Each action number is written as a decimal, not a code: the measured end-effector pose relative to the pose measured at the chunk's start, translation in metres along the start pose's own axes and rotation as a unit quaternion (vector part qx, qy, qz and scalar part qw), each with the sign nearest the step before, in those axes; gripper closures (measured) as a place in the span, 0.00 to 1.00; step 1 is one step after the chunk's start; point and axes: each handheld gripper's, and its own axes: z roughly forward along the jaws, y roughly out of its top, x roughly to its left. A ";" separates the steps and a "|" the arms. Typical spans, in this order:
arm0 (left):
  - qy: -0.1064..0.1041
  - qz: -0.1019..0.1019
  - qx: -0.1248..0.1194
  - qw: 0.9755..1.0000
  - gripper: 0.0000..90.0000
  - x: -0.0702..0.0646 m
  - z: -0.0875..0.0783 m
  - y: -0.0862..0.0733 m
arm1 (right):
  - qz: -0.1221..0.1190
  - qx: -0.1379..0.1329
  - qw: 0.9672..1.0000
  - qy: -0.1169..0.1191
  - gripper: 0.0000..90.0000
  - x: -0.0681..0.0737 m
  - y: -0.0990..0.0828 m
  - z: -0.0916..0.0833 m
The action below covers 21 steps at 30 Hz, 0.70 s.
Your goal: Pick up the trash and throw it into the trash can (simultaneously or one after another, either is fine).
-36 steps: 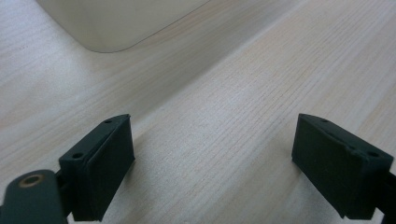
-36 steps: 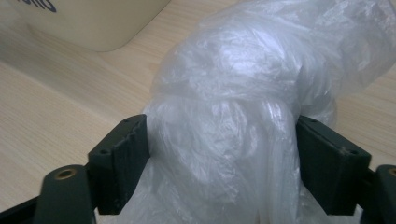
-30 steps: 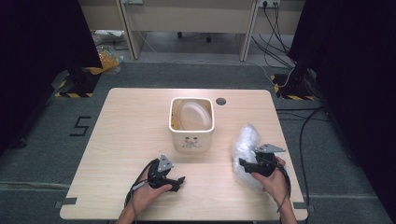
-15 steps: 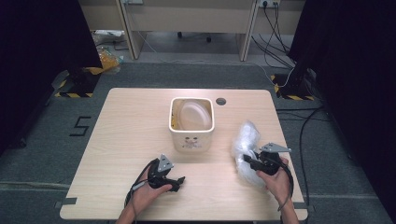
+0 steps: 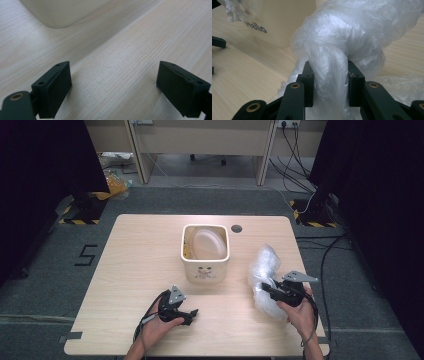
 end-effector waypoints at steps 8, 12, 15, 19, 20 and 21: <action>0.000 0.000 0.000 1.000 0.13 0.000 0.000 0.000 | -0.003 -0.015 1.000 0.004 0.74 0.001 0.007 -0.009; 0.000 0.000 0.000 1.000 0.13 0.000 0.000 0.000 | -0.001 -0.027 1.000 0.017 0.74 0.004 0.012 -0.015; 0.000 0.000 0.000 1.000 0.13 0.000 0.000 0.000 | -0.003 -0.029 0.999 0.018 0.74 0.005 0.014 -0.017; 0.000 -0.001 0.000 1.000 0.13 0.000 0.000 0.000 | -0.004 -0.026 0.999 0.023 0.74 0.008 0.016 -0.017; 0.000 0.000 0.000 1.000 0.13 0.000 0.000 0.000 | -0.005 -0.027 0.999 0.024 0.74 0.009 0.017 -0.017; 0.000 0.000 0.001 1.000 0.13 0.000 0.000 0.000 | -0.007 -0.028 0.999 0.025 0.74 0.010 0.019 -0.017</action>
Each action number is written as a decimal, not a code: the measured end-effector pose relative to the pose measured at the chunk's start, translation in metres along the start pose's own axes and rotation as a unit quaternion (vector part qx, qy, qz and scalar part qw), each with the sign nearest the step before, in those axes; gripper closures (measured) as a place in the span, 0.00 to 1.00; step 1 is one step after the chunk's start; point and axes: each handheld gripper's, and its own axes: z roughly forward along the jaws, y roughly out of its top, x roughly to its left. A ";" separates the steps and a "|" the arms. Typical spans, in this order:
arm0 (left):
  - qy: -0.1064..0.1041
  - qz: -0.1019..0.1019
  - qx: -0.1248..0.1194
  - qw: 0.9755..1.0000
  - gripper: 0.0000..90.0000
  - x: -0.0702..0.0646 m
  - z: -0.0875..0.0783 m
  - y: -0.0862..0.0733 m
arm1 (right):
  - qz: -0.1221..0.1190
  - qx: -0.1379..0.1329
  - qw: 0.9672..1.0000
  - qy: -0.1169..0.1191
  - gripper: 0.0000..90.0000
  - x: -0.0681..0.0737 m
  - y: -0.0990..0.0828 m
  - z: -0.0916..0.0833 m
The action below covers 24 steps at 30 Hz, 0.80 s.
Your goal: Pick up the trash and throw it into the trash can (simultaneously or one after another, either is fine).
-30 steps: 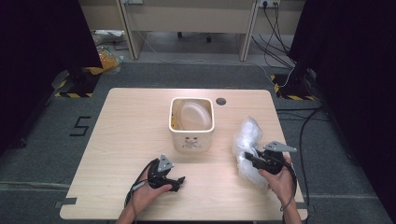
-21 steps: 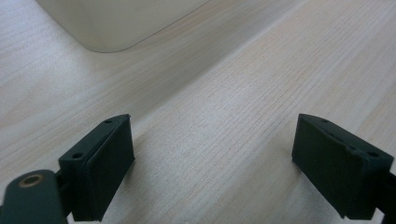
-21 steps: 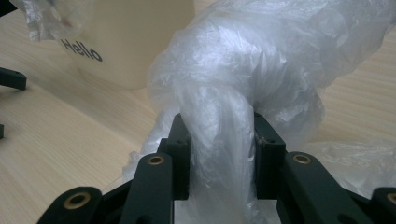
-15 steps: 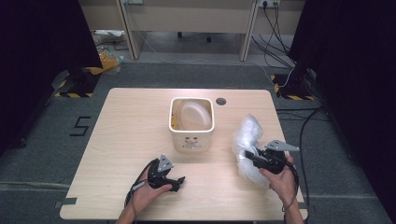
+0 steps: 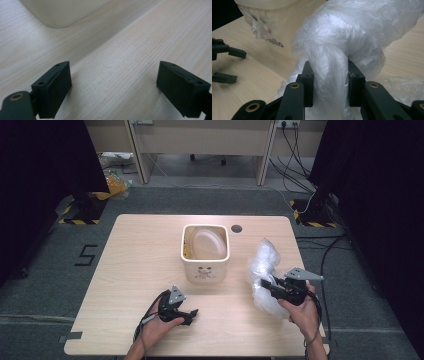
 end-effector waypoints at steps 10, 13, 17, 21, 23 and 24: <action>0.000 0.000 0.000 1.000 0.13 0.000 0.000 0.000 | -0.021 -0.024 0.999 0.016 0.74 0.008 0.030 -0.006; 0.000 -0.002 -0.001 1.000 0.13 0.000 0.000 0.000 | -0.023 -0.028 0.999 0.023 0.74 0.010 0.040 -0.006; 0.000 -0.001 -0.001 1.000 0.13 0.000 0.000 0.000 | -0.025 -0.026 0.999 0.036 0.74 0.015 0.054 0.000; 0.000 0.001 0.000 1.000 0.13 0.000 0.000 0.000 | -0.033 -0.022 0.998 0.049 0.73 0.020 0.065 0.008; 0.000 0.001 0.000 1.000 0.13 0.000 0.000 0.000 | -0.037 -0.021 0.998 0.052 0.73 0.022 0.072 0.011; 0.000 0.001 0.000 1.000 0.13 0.000 0.000 0.000 | -0.040 -0.022 0.997 0.055 0.73 0.023 0.075 0.012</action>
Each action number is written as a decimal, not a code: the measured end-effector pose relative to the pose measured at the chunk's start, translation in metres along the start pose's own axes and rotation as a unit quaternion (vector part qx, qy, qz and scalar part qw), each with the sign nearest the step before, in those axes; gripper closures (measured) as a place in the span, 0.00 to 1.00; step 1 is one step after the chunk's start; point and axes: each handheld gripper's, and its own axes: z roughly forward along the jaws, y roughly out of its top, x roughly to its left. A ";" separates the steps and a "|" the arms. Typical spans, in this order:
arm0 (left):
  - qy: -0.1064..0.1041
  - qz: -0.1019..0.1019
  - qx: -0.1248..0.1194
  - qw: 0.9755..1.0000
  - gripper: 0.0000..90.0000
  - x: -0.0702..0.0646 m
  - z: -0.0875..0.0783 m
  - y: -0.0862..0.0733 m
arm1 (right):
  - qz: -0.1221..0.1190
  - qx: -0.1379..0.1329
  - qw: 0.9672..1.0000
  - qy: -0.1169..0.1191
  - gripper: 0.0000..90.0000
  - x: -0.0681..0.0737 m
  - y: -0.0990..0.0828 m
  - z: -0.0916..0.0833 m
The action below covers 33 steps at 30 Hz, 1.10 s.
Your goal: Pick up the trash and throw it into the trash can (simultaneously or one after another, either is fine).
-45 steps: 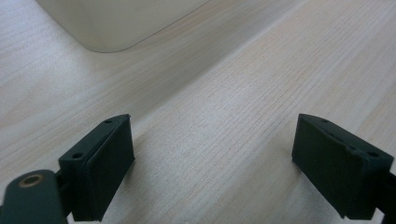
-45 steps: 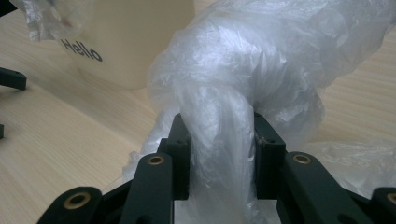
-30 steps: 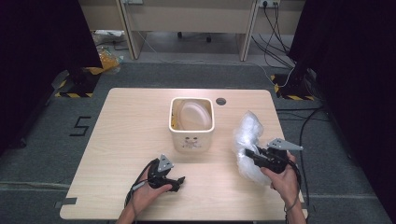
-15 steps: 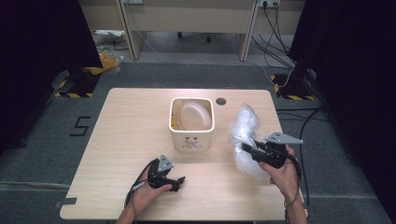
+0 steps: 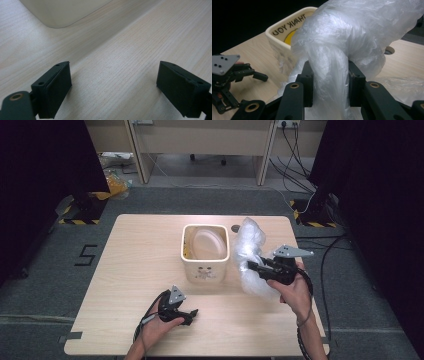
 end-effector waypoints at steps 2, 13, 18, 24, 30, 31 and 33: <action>0.001 0.000 -0.001 1.000 0.13 0.000 0.000 0.000 | -0.004 -0.001 1.000 0.003 0.73 0.002 0.007 0.002; 0.000 -0.001 -0.001 1.000 0.13 0.000 0.000 0.000 | -0.024 0.004 0.999 0.028 0.73 0.011 0.043 0.018; 0.000 -0.001 -0.001 1.000 0.13 0.000 0.000 0.000 | -0.032 0.010 0.999 0.037 0.73 0.017 0.055 0.030; 0.000 -0.001 -0.001 1.000 0.13 0.000 0.000 0.000 | -0.046 0.019 0.998 0.047 0.72 0.025 0.070 0.047; 0.000 0.000 -0.001 1.000 0.13 0.000 0.000 0.000 | -0.056 0.030 0.997 0.053 0.72 0.029 0.082 0.063; 0.000 -0.001 -0.001 1.000 0.13 0.000 0.000 0.000 | -0.056 0.033 0.996 0.056 0.72 0.029 0.084 0.066; 0.000 -0.001 -0.001 1.000 0.13 0.000 0.000 0.000 | -0.058 0.037 0.996 0.057 0.72 0.030 0.086 0.072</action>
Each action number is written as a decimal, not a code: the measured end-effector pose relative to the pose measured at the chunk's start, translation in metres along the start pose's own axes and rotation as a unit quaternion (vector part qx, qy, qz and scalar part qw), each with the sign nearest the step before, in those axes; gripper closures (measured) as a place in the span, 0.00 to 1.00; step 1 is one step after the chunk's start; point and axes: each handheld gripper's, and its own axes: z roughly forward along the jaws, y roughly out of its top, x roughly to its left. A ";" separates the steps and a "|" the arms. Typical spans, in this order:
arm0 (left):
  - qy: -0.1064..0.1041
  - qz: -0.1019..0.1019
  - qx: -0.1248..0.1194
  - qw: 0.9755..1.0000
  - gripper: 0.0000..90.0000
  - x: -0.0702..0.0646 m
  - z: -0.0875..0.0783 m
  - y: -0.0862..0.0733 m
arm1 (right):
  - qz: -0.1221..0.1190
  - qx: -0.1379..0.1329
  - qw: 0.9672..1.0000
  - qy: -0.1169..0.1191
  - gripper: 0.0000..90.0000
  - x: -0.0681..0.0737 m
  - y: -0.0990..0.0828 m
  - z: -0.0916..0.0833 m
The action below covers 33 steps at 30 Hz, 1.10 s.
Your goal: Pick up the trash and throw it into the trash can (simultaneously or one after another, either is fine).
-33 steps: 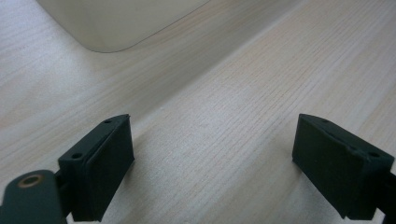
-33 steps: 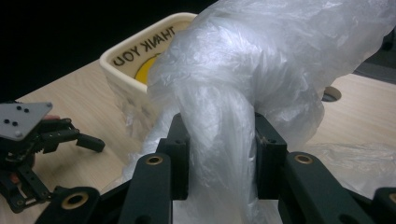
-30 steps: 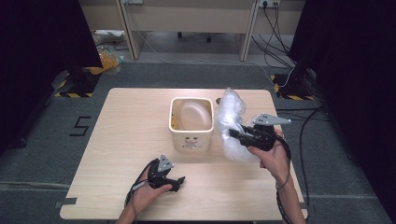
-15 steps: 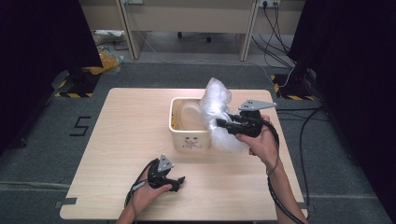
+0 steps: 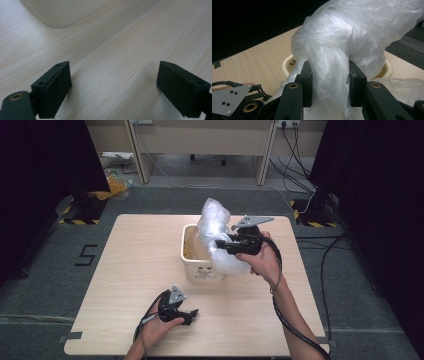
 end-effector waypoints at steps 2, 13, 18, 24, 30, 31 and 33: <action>0.000 0.000 0.000 1.000 0.13 0.000 0.000 0.000 | -0.002 0.004 1.000 0.002 0.72 -0.001 0.003 0.006; 0.000 0.000 0.001 1.000 0.13 0.000 0.000 0.000 | -0.006 0.030 1.000 0.007 0.72 -0.004 0.015 0.035; 0.000 0.000 0.001 1.000 0.13 0.000 0.000 0.000 | -0.005 0.039 0.999 0.009 0.72 -0.005 0.016 0.047; 0.000 0.000 0.002 1.000 0.13 0.000 0.000 0.000 | -0.004 0.056 0.998 0.010 0.72 -0.009 0.013 0.061; -0.001 0.000 0.001 1.000 0.13 0.000 0.000 0.000 | -0.021 0.078 0.997 0.007 0.72 -0.009 0.015 0.069; -0.001 0.000 0.001 1.000 0.13 0.000 0.000 0.000 | -0.026 0.084 0.996 0.005 0.72 -0.007 0.016 0.071; -0.001 0.000 0.002 1.000 0.13 0.000 0.000 0.000 | -0.043 0.093 0.995 0.004 0.72 -0.003 0.018 0.076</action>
